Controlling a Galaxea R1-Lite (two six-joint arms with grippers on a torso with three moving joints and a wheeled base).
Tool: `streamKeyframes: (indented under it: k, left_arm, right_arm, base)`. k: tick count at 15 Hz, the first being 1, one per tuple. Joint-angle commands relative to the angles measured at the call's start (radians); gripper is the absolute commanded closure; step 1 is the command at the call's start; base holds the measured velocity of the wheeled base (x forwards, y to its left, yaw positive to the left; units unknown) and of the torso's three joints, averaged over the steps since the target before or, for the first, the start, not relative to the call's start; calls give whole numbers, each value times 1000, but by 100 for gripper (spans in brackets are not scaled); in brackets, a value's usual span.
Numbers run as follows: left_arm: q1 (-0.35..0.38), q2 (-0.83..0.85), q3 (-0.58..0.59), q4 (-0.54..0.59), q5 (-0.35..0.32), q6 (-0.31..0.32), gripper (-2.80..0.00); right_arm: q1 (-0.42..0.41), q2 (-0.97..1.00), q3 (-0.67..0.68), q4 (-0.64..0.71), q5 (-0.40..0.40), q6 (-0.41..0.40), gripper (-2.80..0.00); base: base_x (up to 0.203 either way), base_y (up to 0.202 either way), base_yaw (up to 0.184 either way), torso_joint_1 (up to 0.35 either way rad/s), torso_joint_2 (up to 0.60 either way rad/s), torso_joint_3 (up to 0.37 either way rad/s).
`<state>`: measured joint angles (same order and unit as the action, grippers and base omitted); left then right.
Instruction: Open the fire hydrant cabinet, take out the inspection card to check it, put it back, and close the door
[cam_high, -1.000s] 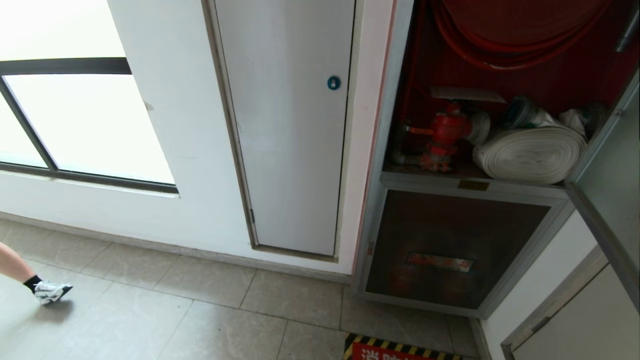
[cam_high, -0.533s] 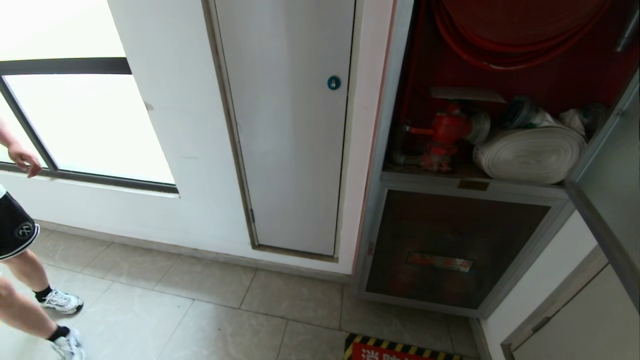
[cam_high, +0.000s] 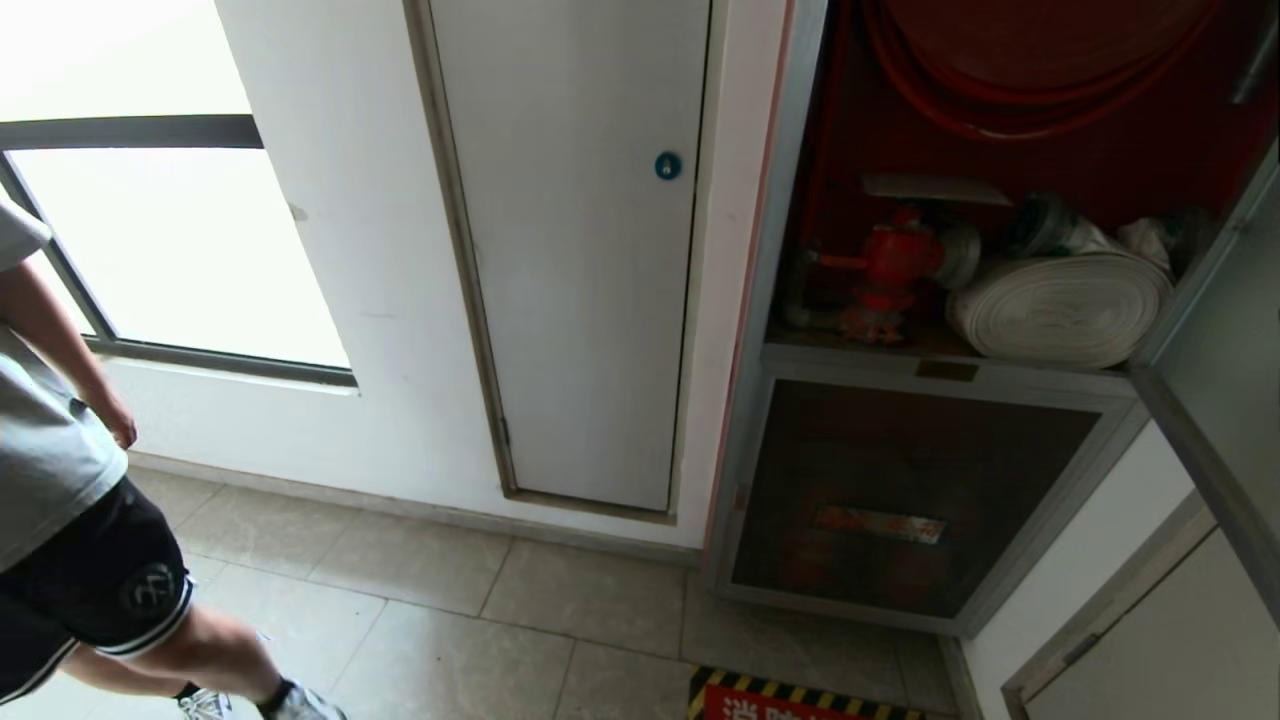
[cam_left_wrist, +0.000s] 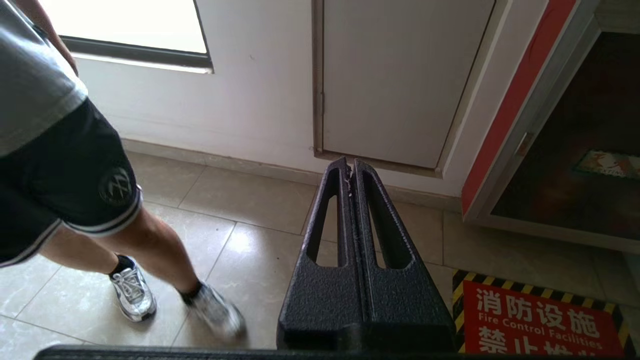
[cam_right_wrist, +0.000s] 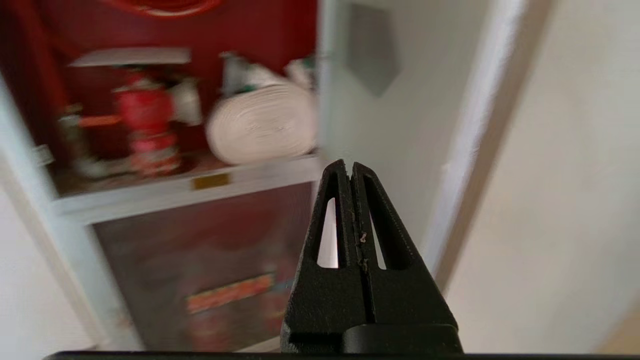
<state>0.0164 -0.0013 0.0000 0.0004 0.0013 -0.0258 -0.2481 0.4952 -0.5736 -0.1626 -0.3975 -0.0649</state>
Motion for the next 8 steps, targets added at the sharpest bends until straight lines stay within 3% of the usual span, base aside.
streamKeyframes:
  k: [1,8]
  left_arm:
    - [0,1,0,0,0,0,0]
    - [0,1,0,0,0,0,0]
  right_arm:
    - [-82,31,-6,-3,-1,2,0]
    - [-291,93,-1,-108,-7,25,0]
  base:
    - [0,0,0,0,0,0]
    - [0,0,0,0,0,0]
